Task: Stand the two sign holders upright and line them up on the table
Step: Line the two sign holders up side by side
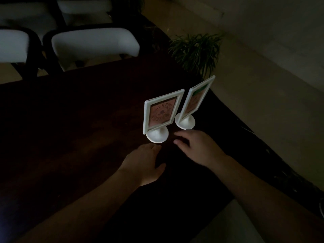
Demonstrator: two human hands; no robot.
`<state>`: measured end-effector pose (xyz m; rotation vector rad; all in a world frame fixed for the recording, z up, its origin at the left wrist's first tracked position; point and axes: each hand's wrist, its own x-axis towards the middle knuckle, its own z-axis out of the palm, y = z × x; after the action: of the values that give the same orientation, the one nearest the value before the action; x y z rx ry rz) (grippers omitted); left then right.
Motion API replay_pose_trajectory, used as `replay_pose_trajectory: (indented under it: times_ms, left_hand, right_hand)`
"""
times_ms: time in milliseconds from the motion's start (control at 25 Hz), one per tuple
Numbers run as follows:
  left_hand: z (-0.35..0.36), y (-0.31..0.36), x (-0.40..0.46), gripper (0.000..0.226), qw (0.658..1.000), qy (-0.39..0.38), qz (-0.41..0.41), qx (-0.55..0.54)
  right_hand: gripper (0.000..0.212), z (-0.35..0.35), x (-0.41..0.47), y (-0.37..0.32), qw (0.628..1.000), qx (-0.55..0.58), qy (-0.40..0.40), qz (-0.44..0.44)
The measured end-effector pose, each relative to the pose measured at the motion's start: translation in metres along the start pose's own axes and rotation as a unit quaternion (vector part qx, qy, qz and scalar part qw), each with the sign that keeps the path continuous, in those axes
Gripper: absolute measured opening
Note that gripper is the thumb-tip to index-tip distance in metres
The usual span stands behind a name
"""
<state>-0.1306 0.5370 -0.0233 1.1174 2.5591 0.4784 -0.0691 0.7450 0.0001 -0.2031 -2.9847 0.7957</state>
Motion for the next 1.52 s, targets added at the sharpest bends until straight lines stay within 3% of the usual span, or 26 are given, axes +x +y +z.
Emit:
replay_pose_trajectory:
  times_ms: [80, 160, 320, 440, 680, 840, 1000, 1520]
  left_hand:
    - [-0.028, 0.02, -0.004, 0.039, 0.998, 0.034, 0.056, -0.021]
    - [-0.061, 0.042, -0.003, 0.031, 0.989, 0.096, 0.108, -0.039]
    - [-0.123, 0.074, 0.016, 0.026, 0.955, 0.222, 0.17, -0.097]
    - [-0.152, 0.08, 0.048, 0.036, 0.95, 0.266, 0.143, -0.081]
    - [-0.181, 0.085, 0.124, 0.033, 0.985, 0.147, 0.083, -0.045]
    - [-0.188, 0.077, 0.155, 0.03, 0.996, 0.058, 0.032, -0.057]
    - [-0.188, 0.066, 0.163, 0.038, 0.985, -0.014, -0.008, -0.172]
    - [-0.188, 0.038, 0.144, 0.048, 0.989, -0.004, -0.035, -0.145]
  right_hand:
    - [0.027, -0.041, 0.004, 0.001, 0.999, 0.024, 0.039, -0.013]
    - [0.019, -0.081, 0.015, 0.0, 0.996, 0.029, 0.072, -0.038]
    - [0.021, -0.143, 0.054, 0.005, 0.983, -0.069, 0.137, -0.099]
    - [0.035, -0.165, 0.084, 0.014, 0.98, -0.144, 0.108, -0.086]
    - [0.05, -0.162, 0.11, 0.03, 0.989, -0.146, -0.008, -0.037]
    - [0.042, -0.155, 0.108, 0.027, 0.992, -0.112, -0.008, -0.049]
    - [0.034, -0.152, 0.106, 0.017, 0.993, -0.101, 0.009, -0.058]
    - [0.031, -0.148, 0.105, -0.002, 0.992, -0.125, 0.009, -0.031]
